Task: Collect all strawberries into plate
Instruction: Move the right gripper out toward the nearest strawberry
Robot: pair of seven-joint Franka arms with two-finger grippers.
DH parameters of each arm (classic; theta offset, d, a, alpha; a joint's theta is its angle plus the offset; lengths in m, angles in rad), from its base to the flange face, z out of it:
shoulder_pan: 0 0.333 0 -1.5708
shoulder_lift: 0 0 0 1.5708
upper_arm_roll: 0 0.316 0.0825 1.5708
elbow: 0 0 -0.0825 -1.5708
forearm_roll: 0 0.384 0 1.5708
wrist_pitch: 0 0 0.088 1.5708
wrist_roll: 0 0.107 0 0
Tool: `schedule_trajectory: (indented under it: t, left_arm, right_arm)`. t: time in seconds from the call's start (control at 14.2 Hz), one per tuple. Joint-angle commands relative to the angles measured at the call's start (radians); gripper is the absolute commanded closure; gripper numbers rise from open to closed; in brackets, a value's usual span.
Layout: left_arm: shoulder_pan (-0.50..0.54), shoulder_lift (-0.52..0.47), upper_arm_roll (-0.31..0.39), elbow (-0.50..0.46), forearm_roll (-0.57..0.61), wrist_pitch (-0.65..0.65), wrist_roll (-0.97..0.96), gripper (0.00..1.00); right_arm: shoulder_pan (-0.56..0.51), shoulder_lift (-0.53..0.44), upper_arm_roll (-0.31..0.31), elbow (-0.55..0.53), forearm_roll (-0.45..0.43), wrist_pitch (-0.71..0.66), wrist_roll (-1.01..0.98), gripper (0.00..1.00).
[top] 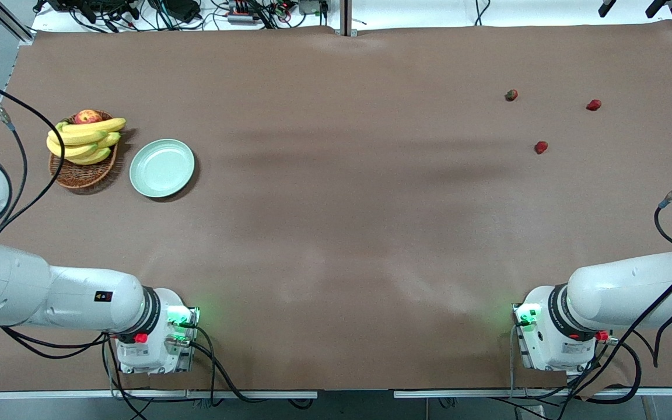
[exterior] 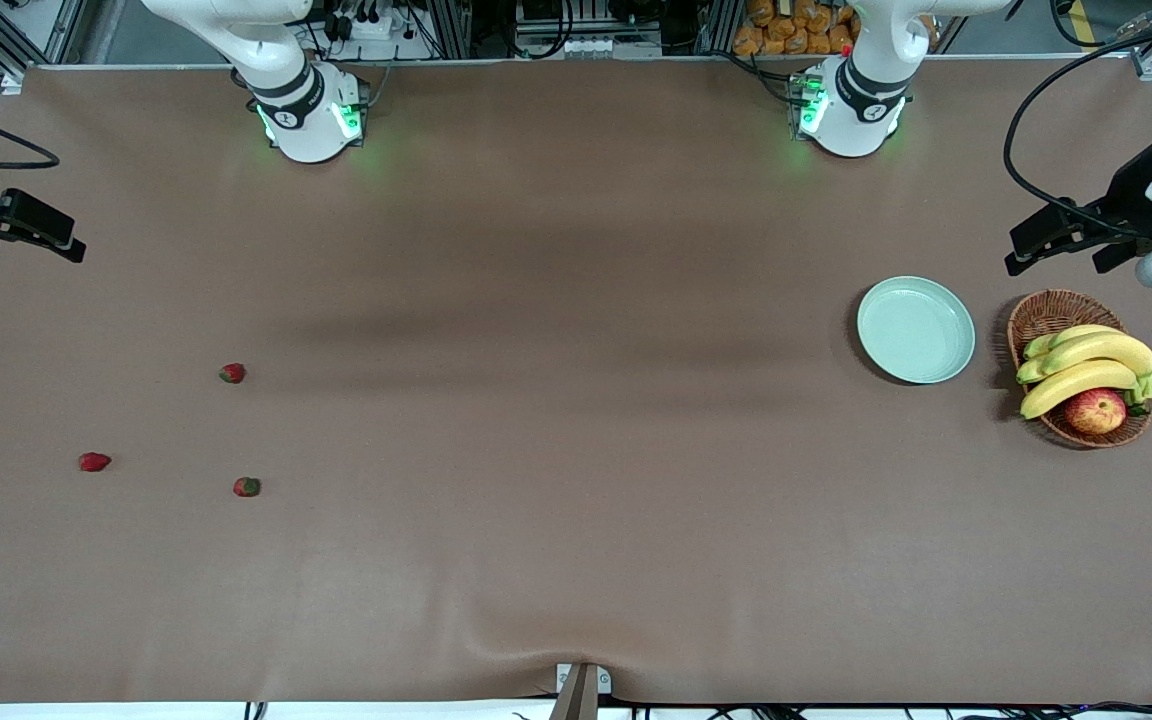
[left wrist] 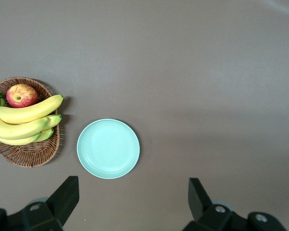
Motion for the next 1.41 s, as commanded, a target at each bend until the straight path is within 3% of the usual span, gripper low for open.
schedule_trajectory:
  t: [0.0, 0.56, 1.34]
  left_arm:
    - [-0.014, 0.010, 0.012, 0.021, 0.010, -0.004, 0.006, 0.00]
    - [0.000, 0.013, 0.004, 0.020, 0.012, -0.005, 0.020, 0.00]
    - [0.011, 0.020, 0.001, 0.023, 0.012, -0.007, 0.029, 0.00]
  right_arm:
    - [0.011, -0.006, -0.010, -0.008, -0.024, -0.007, -0.005, 0.00]
    - [0.007, -0.002, -0.010, -0.031, -0.041, 0.002, -0.005, 0.00]
    - [-0.019, 0.202, -0.013, -0.031, -0.043, 0.114, -0.005, 0.00]
